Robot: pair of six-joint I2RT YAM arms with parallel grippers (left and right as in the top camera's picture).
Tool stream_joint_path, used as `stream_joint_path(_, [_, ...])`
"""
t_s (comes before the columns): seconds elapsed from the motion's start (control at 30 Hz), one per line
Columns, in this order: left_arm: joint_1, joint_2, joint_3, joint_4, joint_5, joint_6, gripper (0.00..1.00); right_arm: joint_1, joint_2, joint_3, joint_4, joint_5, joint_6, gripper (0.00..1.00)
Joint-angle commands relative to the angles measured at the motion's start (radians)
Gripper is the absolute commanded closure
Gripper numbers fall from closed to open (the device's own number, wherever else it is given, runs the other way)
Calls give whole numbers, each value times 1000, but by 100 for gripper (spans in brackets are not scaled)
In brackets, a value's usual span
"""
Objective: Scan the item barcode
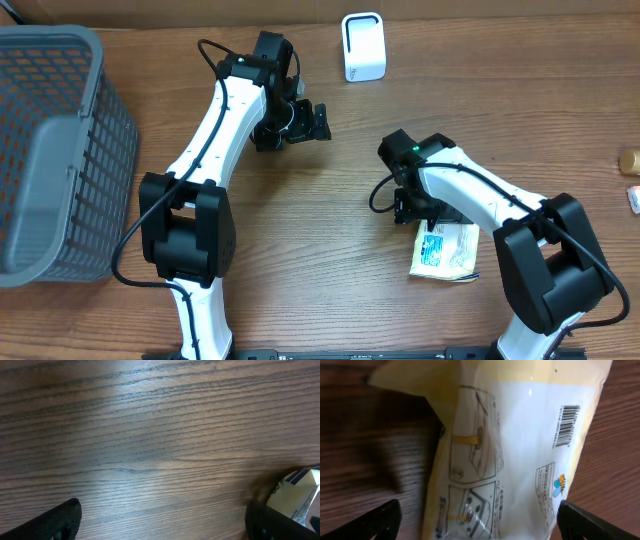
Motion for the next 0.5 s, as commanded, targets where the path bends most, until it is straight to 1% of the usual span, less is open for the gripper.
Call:
stream_joint_path(0.0, [-8, 6, 8, 2, -4, 21, 4, -32, -3, -33, 9, 32, 17, 11])
stream_joint_path(0.03, [-8, 6, 8, 3, -4, 21, 4, -39, -3, -33, 9, 37, 16, 28])
stream_joint_path(0.07, [-8, 6, 8, 3, -4, 21, 4, -48, -3, -33, 10, 45, 17, 42])
stream_joint_path(0.1, [-8, 6, 8, 3, -4, 21, 4, -55, -3, -33, 13, 48, 17, 54])
stream_joint_path(0.13, [-8, 6, 8, 3, -4, 21, 4, -64, -3, -33, 16, 47, 17, 62])
stream_joint_path(0.17, [-8, 6, 8, 3, -4, 21, 4, -72, -3, -33, 23, 47, 16, 75])
stream_joint_path(0.2, [-8, 6, 8, 3, -4, 21, 4, -79, -3, -33, 28, 46, 16, 94])
stream_joint_path(0.23, [-8, 6, 8, 3, -4, 21, 4, -84, -3, -32, 32, 42, 16, 96])
stream_joint_path(0.37, [-8, 6, 8, 3, -4, 21, 4, -86, -4, 3, 24, -8, 15, 96])
stream_joint_path(0.47, [-8, 6, 8, 3, -4, 21, 4, -86, -7, 96, -31, -94, 11, 96])
